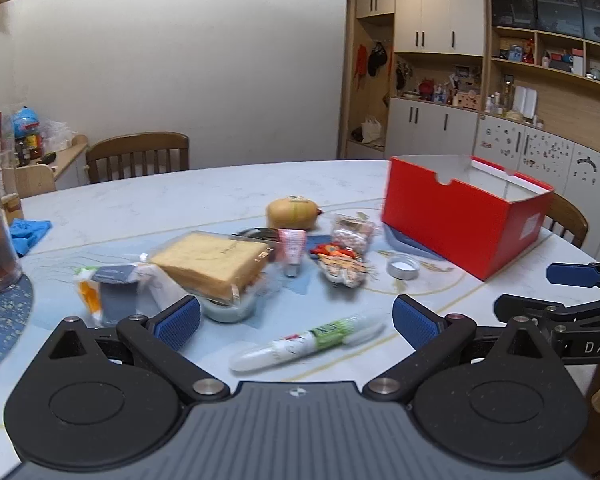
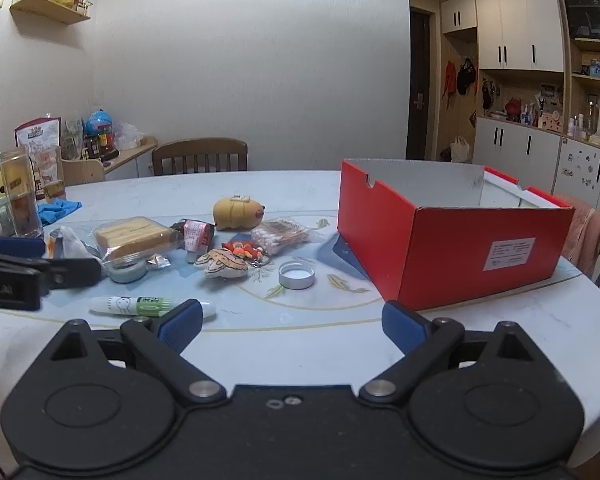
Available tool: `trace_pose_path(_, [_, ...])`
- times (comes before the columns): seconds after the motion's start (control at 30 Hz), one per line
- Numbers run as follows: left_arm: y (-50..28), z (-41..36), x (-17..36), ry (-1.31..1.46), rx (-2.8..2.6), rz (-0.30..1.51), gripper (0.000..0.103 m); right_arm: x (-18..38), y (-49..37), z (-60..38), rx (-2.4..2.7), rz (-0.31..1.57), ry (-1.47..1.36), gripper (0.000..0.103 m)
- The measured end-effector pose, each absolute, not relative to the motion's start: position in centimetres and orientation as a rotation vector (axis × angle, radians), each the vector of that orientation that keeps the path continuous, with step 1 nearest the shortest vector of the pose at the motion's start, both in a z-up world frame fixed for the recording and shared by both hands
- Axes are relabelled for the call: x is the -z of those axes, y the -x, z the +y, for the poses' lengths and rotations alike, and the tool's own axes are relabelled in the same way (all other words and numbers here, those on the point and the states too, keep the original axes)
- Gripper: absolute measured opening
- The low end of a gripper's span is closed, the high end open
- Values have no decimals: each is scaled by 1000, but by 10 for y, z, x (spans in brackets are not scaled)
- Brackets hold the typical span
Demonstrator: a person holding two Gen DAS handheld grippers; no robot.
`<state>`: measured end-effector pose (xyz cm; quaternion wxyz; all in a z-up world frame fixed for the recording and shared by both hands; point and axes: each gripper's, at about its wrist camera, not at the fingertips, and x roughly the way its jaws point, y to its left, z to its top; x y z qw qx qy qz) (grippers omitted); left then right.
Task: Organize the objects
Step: 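Grasp the white-and-blue paper packet with the left gripper while the right gripper grasps the white jar lid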
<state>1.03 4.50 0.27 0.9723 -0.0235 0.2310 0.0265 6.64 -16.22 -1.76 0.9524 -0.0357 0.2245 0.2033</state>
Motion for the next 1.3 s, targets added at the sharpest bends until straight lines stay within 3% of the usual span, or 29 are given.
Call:
trace_pose_path(0.77, [-67, 183, -2, 159, -243, 640, 103, 29, -148, -123, -457, 529, 142, 97])
trace_pose_path(1.3, [-110, 222, 1, 365, -409, 739, 103, 37, -173, -99, -463, 558, 177, 97])
